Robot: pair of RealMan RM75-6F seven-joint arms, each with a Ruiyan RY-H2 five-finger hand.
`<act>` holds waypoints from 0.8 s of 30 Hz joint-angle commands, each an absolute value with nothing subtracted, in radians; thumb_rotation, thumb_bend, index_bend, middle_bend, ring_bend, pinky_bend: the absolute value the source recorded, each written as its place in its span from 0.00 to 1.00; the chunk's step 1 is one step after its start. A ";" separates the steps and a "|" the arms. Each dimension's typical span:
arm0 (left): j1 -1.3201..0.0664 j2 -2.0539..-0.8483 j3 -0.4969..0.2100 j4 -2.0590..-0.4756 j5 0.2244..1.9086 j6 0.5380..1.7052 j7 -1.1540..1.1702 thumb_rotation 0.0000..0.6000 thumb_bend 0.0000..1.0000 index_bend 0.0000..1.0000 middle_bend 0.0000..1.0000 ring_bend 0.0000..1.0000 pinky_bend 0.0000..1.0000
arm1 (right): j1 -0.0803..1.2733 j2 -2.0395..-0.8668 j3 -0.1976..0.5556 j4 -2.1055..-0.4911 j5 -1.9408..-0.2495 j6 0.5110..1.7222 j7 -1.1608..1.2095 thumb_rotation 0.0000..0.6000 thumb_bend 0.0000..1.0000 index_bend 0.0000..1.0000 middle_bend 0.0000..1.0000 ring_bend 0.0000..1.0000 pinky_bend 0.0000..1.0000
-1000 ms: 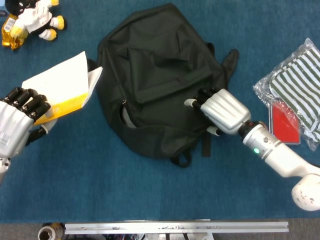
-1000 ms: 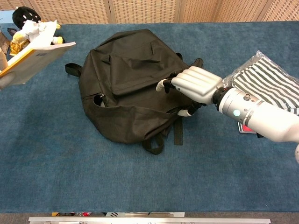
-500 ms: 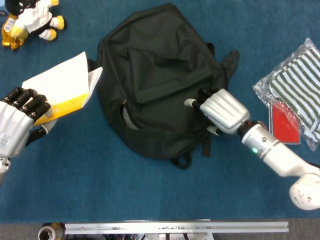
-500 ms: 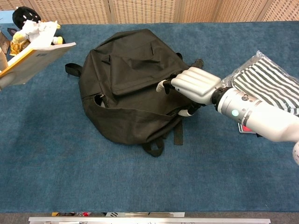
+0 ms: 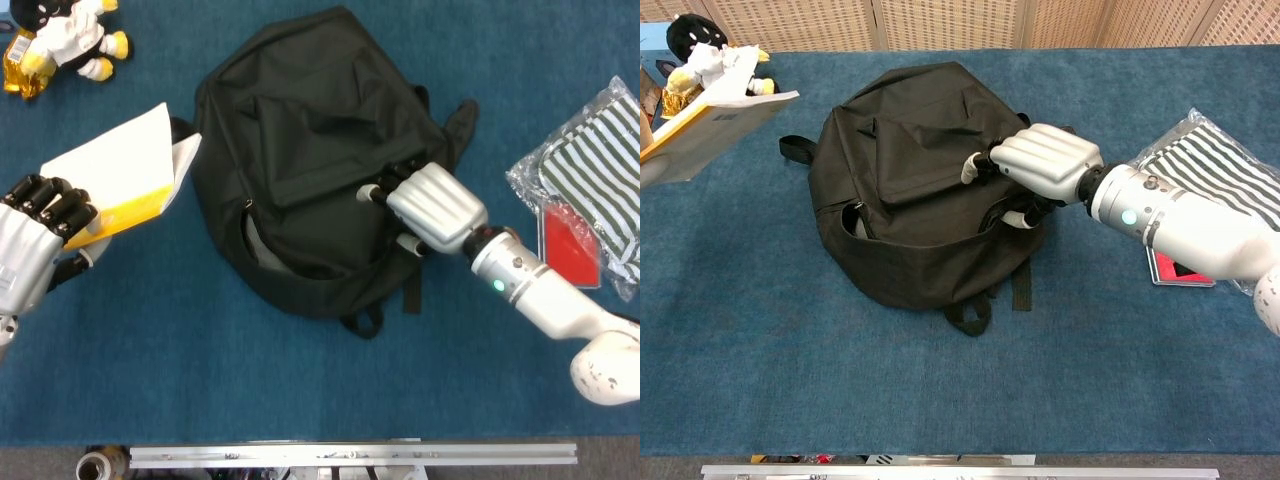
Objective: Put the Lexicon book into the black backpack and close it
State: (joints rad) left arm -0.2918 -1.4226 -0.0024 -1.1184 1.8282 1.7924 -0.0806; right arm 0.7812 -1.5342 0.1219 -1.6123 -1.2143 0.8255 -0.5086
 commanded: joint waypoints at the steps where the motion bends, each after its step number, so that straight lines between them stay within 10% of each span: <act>1: -0.291 -1.422 -0.002 -1.118 1.829 1.793 -0.083 1.00 0.36 0.64 0.60 0.49 0.51 | 0.793 -1.516 0.126 -1.620 -1.195 0.812 -0.513 1.00 0.32 0.28 0.36 0.20 0.32; 16: -0.296 -1.422 -0.004 -1.126 1.827 1.783 -0.087 1.00 0.36 0.64 0.60 0.49 0.50 | 0.825 -1.516 0.129 -1.606 -1.141 0.834 -0.524 1.00 0.49 0.34 0.41 0.24 0.33; 24: -0.298 -1.420 -0.009 -1.116 1.819 1.777 -0.096 1.00 0.36 0.64 0.60 0.49 0.50 | 0.859 -1.554 0.143 -1.605 -1.094 0.817 -0.523 1.00 0.64 0.72 0.63 0.53 0.73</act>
